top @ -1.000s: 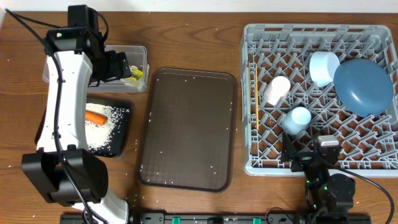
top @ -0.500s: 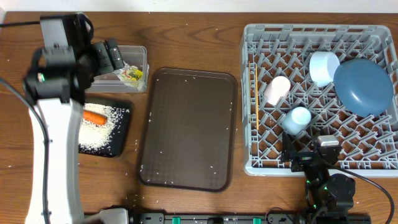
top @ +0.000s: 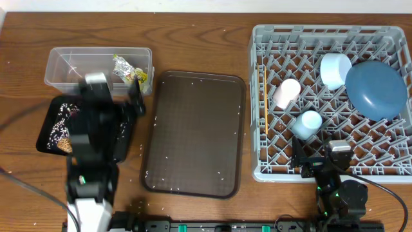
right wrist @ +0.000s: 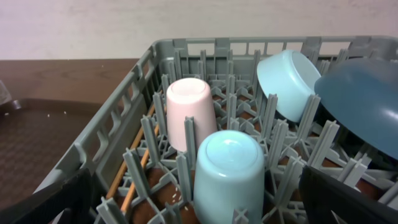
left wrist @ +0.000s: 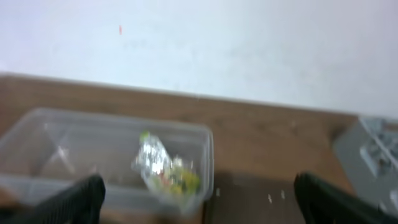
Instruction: Sort waste into correct bins and load items into the dishwasher rack
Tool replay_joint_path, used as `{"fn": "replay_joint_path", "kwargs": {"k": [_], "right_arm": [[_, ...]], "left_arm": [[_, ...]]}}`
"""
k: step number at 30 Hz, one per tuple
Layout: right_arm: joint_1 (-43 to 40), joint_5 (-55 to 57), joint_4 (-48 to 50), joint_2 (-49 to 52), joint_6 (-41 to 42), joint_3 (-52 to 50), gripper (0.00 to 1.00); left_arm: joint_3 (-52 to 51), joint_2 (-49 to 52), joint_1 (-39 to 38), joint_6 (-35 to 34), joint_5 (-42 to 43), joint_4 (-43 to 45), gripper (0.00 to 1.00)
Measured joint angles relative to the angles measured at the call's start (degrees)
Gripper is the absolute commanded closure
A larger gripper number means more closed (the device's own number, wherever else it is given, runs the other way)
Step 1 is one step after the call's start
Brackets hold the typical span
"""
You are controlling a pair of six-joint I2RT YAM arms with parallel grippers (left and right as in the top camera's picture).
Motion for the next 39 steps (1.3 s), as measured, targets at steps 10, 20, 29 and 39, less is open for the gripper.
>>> {"fn": "replay_joint_path", "kwargs": {"k": [10,20,29,39], "right_arm": [[0.0,0.0,0.0,0.0,0.0,0.0,0.01],[0.0,0.0,0.0,0.0,0.0,0.0,0.01],[0.0,0.0,0.0,0.0,0.0,0.0,0.01],[0.0,0.0,0.0,0.0,-0.1,0.0,0.01]], "left_arm": [[-25.1,-25.8,0.0,8.8,1.0,7.5,0.02],[-33.9,-39.5,0.0,10.4,-0.1,2.6,0.02],[-33.4,-44.7,0.0,10.5,-2.2,-4.2,0.02],[-33.4,-44.8,0.0,10.5,-2.4,-4.3,0.02]]}}
